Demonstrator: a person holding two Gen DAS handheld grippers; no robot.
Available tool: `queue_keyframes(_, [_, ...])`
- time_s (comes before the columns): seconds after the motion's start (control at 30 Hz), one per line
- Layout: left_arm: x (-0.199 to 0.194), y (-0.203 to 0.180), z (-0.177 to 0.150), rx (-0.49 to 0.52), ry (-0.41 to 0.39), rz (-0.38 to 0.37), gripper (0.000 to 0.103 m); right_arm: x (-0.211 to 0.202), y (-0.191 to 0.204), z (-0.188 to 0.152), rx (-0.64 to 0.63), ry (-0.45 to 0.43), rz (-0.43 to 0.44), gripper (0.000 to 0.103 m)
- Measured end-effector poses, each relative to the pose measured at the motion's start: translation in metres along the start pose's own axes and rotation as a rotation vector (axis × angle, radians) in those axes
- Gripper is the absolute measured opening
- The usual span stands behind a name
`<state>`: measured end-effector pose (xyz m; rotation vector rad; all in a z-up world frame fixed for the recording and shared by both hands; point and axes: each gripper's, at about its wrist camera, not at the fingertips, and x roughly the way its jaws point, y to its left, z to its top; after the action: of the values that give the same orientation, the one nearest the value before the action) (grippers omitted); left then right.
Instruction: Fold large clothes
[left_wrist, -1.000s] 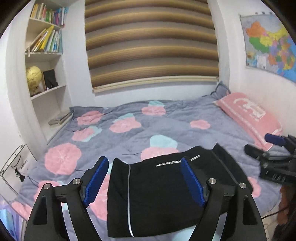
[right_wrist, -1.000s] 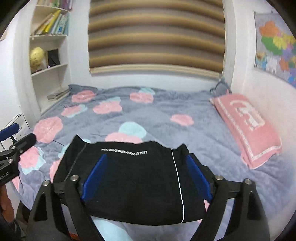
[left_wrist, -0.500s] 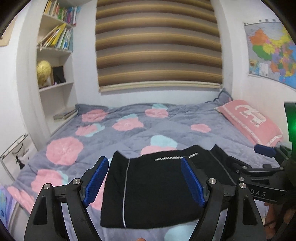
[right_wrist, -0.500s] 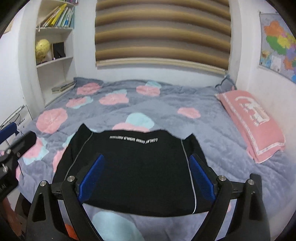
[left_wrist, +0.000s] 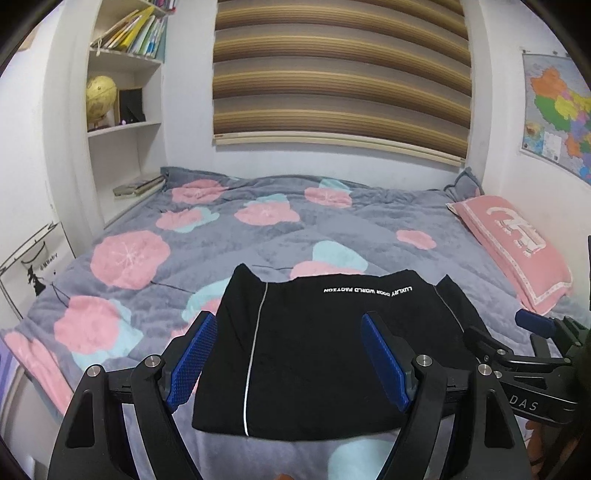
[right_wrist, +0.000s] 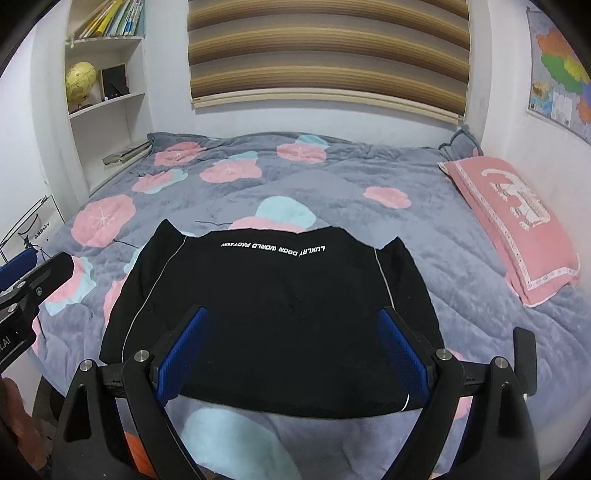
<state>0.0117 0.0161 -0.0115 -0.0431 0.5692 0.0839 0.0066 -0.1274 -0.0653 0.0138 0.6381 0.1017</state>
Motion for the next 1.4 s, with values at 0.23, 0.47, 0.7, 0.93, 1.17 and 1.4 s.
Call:
queue_keyframes(0.23, [-0.002,-0.002,0.000,0.010,-0.009,0.003,0.081,0.000,-0.004,-0.001,0.007,0.008,0.005,0.093])
queue_keyframes(0.47, [-0.003,-0.006,-0.003,0.021,-0.002,0.019,0.081,0.002,-0.001,-0.006,0.009,0.018,0.009,0.093])
queue_keyframes(0.7, [-0.003,-0.002,-0.002,0.026,0.002,0.011,0.081,0.002,0.000,-0.008,0.007,0.024,0.006,0.093])
queue_keyframes(0.93, [0.002,-0.002,-0.003,0.027,0.015,0.002,0.081,0.004,-0.004,-0.012,0.018,0.033,0.007,0.093])
queue_keyframes(1.17, [0.007,-0.004,-0.005,0.037,0.021,0.011,0.081,0.011,-0.007,-0.014,0.036,0.053,0.014,0.093])
queue_keyframes(1.4, [0.015,-0.001,-0.008,0.040,0.034,0.023,0.081,0.018,-0.008,-0.017,0.037,0.071,0.017,0.093])
